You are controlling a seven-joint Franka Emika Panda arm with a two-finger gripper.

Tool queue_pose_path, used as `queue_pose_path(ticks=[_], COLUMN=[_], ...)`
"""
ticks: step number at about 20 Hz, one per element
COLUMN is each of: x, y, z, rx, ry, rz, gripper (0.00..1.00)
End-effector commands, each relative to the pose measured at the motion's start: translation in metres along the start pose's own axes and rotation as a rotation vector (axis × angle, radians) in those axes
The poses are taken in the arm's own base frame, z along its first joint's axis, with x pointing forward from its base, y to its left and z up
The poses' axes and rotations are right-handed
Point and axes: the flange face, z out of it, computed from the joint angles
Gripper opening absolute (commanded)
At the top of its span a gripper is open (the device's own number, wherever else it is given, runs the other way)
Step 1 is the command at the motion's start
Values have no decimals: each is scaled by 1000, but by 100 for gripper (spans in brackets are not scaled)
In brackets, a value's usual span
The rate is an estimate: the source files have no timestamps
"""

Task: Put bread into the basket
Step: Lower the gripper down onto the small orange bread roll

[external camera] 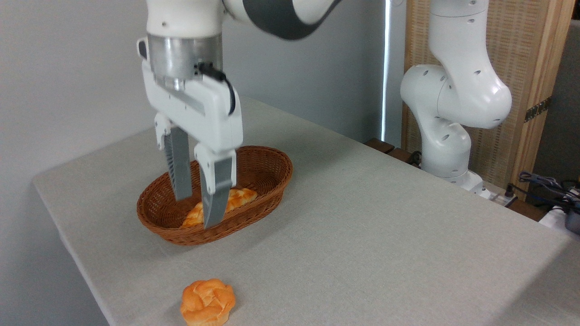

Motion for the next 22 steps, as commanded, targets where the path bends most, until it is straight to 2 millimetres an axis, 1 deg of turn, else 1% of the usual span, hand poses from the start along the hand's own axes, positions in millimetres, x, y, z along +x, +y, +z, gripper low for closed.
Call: queue_pose_path(ticks=[1,3,6,10,12,16,20,21,22], x=[7,7,6,3,1,4,5,7,10], y=[-23,-28,-28,-35,-37,-32,-30,-26,-24], z=[56,87,123,149,154,176,185,191,193], rx=[10,-7,-44,-2,11,-12,-26,-35,-38], ry=[3,-16,-57,-121,-141,-162,-163,-167,-166], rz=[-15,-20,-20,22,37,41,-1,1,7], gripper=[100,100,100,100,100,100,100,95,83])
